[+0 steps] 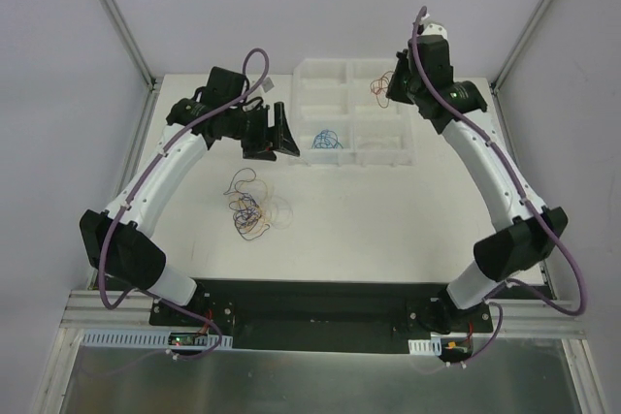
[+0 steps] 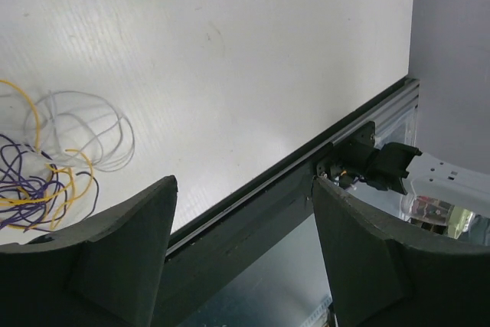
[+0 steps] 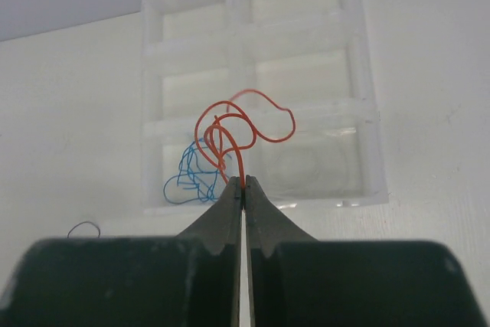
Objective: Untangle the cables
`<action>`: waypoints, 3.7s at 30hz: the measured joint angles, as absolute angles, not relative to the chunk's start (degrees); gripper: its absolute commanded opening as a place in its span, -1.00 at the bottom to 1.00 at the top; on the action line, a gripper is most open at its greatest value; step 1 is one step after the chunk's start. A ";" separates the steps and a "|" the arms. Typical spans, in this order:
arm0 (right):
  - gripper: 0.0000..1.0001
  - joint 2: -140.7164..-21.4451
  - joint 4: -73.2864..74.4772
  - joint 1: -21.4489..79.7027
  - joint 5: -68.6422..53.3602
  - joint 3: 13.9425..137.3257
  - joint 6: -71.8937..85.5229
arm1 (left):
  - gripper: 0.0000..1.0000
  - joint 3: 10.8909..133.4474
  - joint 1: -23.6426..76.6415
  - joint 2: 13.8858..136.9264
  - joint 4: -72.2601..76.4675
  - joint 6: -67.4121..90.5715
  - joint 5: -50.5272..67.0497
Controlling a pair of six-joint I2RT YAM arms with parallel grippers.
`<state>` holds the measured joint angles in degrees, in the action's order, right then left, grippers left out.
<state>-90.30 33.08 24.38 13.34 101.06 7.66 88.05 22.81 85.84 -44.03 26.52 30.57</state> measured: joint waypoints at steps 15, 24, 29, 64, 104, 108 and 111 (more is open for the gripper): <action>-0.18 -119.00 35.09 15.51 10.33 118.52 11.14 | 0.48 90.80 18.26 86.00 -47.05 16.64 27.97; 0.21 -126.93 38.61 14.70 6.87 126.41 11.35 | 0.50 91.81 18.26 86.00 -47.57 14.90 26.76; 0.22 -121.97 38.06 14.90 0.93 118.21 11.88 | 0.47 91.46 18.26 86.08 -47.64 15.64 26.76; 0.41 -103.37 13.34 39.64 -35.62 69.25 3.97 | 0.20 51.81 16.78 82.65 -34.96 27.22 28.01; -0.99 -87.39 29.93 45.08 -25.96 94.35 1.83 | 0.09 54.43 9.65 102.13 -39.22 26.63 31.33; -0.99 -82.32 31.86 44.69 -25.76 101.08 2.42 | 0.33 54.33 9.65 101.38 -38.81 26.83 31.40; -0.99 -79.61 33.21 43.99 -25.71 103.98 2.72 | 0.42 53.87 9.72 98.72 -36.56 26.83 30.00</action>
<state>-79.61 33.21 43.99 -25.71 103.98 2.72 53.87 9.72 98.72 -36.56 26.83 30.00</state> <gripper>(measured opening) 0.015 0.671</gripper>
